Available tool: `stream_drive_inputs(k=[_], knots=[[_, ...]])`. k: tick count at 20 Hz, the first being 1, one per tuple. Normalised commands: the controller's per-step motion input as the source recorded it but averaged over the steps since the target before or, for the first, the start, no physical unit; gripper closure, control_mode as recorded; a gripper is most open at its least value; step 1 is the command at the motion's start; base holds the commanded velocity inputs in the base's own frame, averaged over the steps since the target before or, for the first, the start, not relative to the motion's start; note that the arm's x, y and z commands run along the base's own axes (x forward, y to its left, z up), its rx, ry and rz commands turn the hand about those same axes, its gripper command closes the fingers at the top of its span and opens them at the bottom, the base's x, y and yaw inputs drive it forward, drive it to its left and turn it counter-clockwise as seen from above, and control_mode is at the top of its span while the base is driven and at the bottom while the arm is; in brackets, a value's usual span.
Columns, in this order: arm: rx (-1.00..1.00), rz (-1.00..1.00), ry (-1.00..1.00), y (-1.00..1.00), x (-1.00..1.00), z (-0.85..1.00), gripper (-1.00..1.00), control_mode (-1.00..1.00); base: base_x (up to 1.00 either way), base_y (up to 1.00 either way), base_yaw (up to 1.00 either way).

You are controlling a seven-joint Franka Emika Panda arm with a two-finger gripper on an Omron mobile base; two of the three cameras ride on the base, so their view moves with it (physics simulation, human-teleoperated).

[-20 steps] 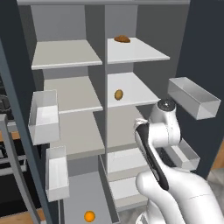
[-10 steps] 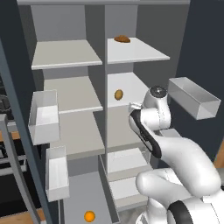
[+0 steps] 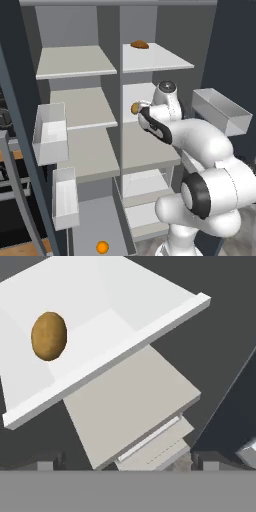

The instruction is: Take the potato and orange from the fridge shelf and place them in the freezer drawer to begin freezing them.

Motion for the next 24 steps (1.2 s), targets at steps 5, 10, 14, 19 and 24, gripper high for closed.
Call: stream_drive_inputs(k=[5, 10, 14, 19, 24], knots=[[0.00, 0.00, -0.01, 0.22, 0.77, 0.00, -1.00, -1.00, 0.00, 0.00, 0.00], [0.00, 0.02, 0.00, 0.07, 0.52, 0.00, -1.00, -1.00, 0.00, 0.00, 0.00], [0.00, 0.03, 0.00, 0.00, 0.42, -0.15, -1.00, -1.00, 0.00, 0.00, 0.00], [0.00, 0.01, 0.00, 0.04, 0.55, -0.41, -1.00, -1.00, 0.00, 0.00, 0.00], [0.00, 0.01, 0.00, 0.04, 0.46, -0.24, -1.00, -1.00, 0.00, 0.00, 0.00]])
